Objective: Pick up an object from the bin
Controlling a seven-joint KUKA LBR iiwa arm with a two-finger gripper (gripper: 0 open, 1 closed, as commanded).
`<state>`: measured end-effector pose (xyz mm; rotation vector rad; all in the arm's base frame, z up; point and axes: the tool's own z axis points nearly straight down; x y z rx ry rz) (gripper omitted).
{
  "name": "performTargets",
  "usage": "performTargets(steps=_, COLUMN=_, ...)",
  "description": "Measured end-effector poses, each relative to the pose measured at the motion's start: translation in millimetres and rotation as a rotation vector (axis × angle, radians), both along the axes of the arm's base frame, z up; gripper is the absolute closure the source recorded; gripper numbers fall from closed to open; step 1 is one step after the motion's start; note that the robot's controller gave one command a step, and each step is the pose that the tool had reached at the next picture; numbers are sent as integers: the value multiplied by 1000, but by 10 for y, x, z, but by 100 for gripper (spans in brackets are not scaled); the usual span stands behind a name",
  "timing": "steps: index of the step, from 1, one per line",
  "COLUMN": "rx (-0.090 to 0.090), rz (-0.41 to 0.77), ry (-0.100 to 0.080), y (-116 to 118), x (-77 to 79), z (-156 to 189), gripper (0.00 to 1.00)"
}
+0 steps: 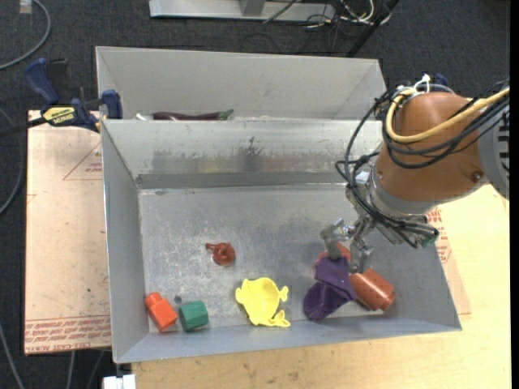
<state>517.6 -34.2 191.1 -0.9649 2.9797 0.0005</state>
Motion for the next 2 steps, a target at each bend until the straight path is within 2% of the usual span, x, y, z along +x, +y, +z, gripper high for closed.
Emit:
performTargets(steps=1, rx=0, rz=0, ry=0, y=0, x=0, z=0, gripper=100)
performTargets(steps=2, rx=1, rz=7, ry=5, y=-21, x=22, z=450, gripper=100)
